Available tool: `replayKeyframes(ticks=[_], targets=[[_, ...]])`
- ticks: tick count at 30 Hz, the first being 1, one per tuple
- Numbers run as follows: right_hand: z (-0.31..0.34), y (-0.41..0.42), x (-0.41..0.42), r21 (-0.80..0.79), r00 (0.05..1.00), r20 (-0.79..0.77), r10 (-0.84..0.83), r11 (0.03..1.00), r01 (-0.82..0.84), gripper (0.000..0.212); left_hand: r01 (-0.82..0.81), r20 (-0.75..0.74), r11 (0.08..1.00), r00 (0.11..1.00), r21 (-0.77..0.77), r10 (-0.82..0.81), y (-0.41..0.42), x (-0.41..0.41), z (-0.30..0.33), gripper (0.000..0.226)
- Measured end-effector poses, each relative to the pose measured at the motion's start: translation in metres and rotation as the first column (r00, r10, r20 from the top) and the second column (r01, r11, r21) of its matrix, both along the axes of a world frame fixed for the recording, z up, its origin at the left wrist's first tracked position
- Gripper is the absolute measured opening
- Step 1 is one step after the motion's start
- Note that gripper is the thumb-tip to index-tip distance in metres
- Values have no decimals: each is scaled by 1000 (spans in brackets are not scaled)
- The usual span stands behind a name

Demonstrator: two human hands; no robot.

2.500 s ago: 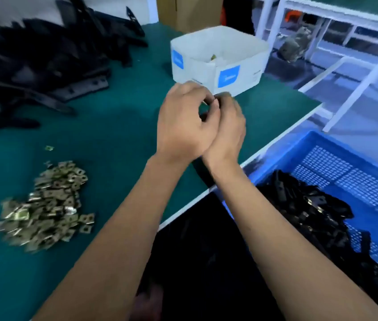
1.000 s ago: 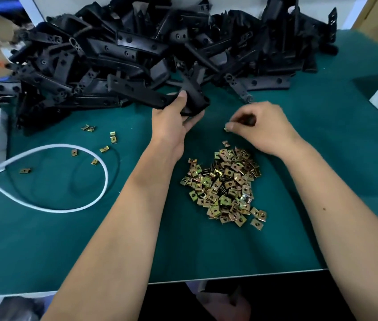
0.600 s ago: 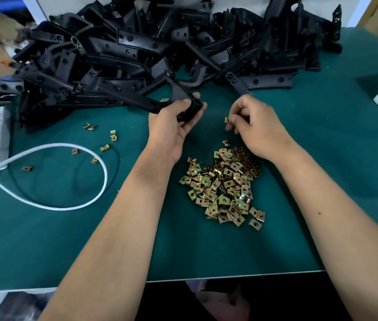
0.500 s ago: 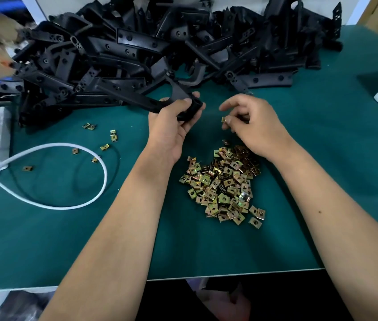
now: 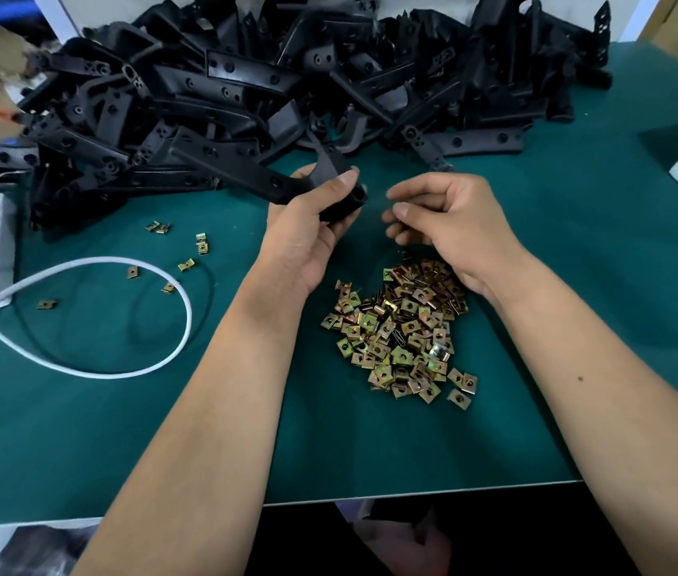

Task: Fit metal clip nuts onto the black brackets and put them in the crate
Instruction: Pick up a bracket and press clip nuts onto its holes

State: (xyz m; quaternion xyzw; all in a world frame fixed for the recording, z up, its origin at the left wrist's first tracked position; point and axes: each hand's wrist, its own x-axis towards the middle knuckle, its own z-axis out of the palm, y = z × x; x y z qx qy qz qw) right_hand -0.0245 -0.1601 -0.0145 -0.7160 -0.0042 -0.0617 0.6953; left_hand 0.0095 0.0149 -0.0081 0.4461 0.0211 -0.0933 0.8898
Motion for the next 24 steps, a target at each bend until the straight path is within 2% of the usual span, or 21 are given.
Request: replayKeyframes(ticks=[7, 9, 12, 16, 21, 24], targets=[[6, -4, -2, 273, 999, -45, -21, 961, 32, 20, 30, 24, 998, 999, 47, -32, -2, -3, 0, 18], [6, -5, -2, 240, 997, -64, -32, 970, 47, 19, 48, 34, 997, 998, 67, -51, -2, -4, 1, 15], [3, -5, 0, 110, 996, -55, -67, 991, 72, 20, 57, 32, 995, 998, 83, -60, -3, -5, 1, 11], [2, -2, 1, 196, 997, -78, -19, 980, 34, 24, 56, 13, 995, 998, 83, -57, -2, -5, 2, 14], [3, 3, 0, 230, 997, -81, 14, 973, 5, 21, 29, -22, 998, 999, 60, -28, -1, -3, 0, 34], [4, 3, -2, 300, 997, -80, 1, 954, 23, 18, 49, -22, 997, 999, 56, -48, 0, -2, -1, 32]])
